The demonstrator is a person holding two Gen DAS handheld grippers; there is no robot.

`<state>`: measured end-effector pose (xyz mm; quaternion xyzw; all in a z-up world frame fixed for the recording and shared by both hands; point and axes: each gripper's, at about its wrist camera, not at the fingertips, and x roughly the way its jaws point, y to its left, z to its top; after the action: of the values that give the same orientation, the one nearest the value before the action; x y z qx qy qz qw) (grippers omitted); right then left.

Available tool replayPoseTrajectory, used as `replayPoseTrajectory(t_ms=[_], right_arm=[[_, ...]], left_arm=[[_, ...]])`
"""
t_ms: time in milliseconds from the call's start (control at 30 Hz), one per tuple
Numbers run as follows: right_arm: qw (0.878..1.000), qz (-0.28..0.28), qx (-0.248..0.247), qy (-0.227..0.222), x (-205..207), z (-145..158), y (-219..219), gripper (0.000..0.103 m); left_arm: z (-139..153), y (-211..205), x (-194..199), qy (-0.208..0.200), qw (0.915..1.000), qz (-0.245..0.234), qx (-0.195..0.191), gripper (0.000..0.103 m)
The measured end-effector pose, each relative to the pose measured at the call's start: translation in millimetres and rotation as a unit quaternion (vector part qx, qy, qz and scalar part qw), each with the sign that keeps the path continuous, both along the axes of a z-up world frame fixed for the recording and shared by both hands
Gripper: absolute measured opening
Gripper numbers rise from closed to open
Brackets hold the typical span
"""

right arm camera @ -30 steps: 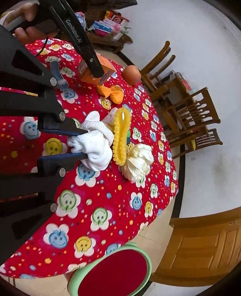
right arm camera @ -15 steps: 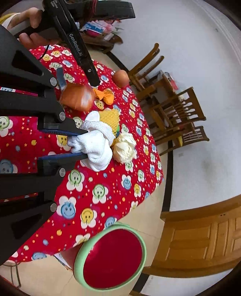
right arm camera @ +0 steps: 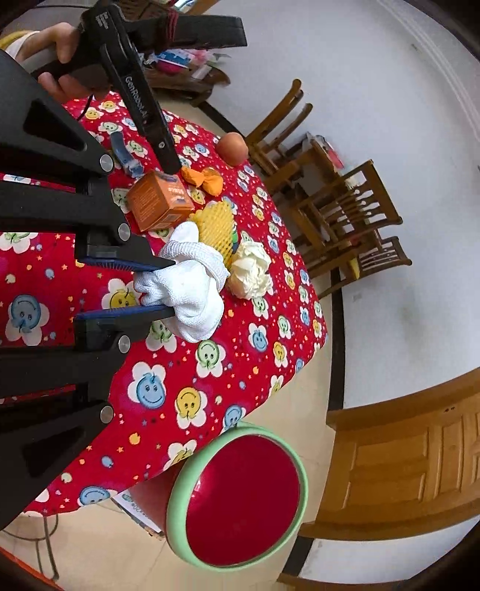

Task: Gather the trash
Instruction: 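Carry the box and white cloth in both grippers over the bin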

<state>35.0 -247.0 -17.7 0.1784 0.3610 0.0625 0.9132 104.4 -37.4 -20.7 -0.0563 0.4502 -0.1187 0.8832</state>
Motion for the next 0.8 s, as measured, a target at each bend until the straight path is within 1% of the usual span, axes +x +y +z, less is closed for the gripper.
replayPoseTrajectory(t_ms=[100, 233, 400, 500, 567, 800], right_arm=[[1.0, -0.005, 0.004, -0.001, -4.2, 0.1, -4.8, 0.017], [1.0, -0.013, 0.007, -0.002, -6.1, 0.7, -12.1, 0.017], [1.0, -0.022, 0.011, 0.002, -8.9, -2.3, -19.4, 0.017], [1.0, -0.026, 0.013, 0.005, -10.1, -3.7, -22.8, 0.017], [0.999, -0.028, 0.015, 0.006, -9.9, -4.3, -25.8, 0.017], [0.999, -0.037, 0.021, 0.005, -10.5, -4.7, -33.4, 0.017]], left_arm=[[-4.7, -8.5, 0.5, 0.007, 0.9999, -0.013, 0.001, 0.062], [-9.1, -22.7, 0.0, 0.003, 0.9995, -0.029, 0.014, 0.07], [-21.7, -38.3, 6.6, 0.012, 0.9985, -0.045, 0.028, 0.07], [-27.9, -42.6, 8.0, 0.012, 0.9983, -0.045, 0.035, 0.07], [-30.1, -43.6, 8.6, 0.011, 0.9982, -0.044, 0.039, 0.065], [-25.9, -41.9, 6.6, 0.007, 0.9988, -0.043, 0.024, 0.063]])
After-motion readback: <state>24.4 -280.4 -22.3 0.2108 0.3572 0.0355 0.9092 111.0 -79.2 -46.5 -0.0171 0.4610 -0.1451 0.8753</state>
